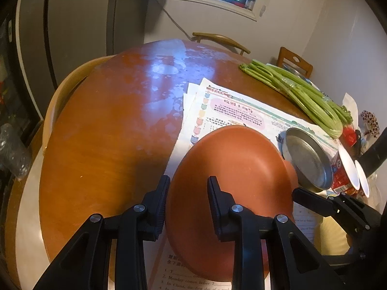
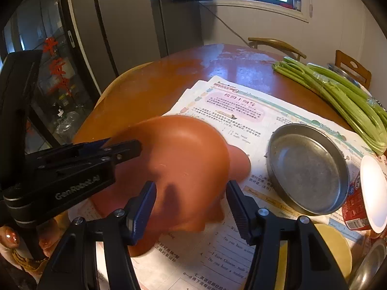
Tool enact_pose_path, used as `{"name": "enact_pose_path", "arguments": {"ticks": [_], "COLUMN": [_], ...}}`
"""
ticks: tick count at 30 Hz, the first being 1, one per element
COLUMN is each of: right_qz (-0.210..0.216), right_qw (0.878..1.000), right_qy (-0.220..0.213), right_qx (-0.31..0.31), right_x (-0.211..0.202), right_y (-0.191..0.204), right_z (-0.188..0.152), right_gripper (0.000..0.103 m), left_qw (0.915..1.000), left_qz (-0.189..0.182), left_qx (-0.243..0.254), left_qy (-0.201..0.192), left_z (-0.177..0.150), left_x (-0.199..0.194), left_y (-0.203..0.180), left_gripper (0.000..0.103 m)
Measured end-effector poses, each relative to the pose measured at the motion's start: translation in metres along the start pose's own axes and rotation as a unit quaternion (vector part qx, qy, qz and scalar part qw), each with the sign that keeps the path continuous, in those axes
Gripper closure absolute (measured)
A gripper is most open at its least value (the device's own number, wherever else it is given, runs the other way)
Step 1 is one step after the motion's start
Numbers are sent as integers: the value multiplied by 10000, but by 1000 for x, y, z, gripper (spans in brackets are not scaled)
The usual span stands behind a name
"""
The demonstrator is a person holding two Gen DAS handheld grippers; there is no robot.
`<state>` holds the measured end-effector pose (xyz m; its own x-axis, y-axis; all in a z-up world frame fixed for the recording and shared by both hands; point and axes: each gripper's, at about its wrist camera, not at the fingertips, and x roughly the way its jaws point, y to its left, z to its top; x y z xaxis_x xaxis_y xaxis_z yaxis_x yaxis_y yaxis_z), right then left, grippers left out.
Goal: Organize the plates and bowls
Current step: 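Carry the terracotta plate with the left tool, lower it onto the newspaper, release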
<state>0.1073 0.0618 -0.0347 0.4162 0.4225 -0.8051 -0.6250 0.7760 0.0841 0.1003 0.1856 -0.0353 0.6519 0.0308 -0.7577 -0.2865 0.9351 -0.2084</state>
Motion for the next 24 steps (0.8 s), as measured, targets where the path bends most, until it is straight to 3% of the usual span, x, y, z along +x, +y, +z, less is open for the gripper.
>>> {"name": "enact_pose_path", "arguments": {"ticks": [18, 20, 24], "right_qz": [35, 61, 76], "right_qw": [9999, 9998, 9996], "right_qy": [-111, -152, -237], "right_qx": [51, 83, 121], "right_x": [-12, -17, -28], "right_y": [-7, -9, -12], "right_z": [-4, -4, -5], "right_gripper": [43, 43, 43], "left_qw": [9990, 9988, 9986], "left_qz": [422, 432, 376], "left_qx": [13, -19, -17], "left_qy": [-128, -210, -367], "left_z": [-7, -8, -8], "left_x": [-14, -22, -37], "left_y": [0, 0, -5], "left_gripper": [59, 50, 47]}}
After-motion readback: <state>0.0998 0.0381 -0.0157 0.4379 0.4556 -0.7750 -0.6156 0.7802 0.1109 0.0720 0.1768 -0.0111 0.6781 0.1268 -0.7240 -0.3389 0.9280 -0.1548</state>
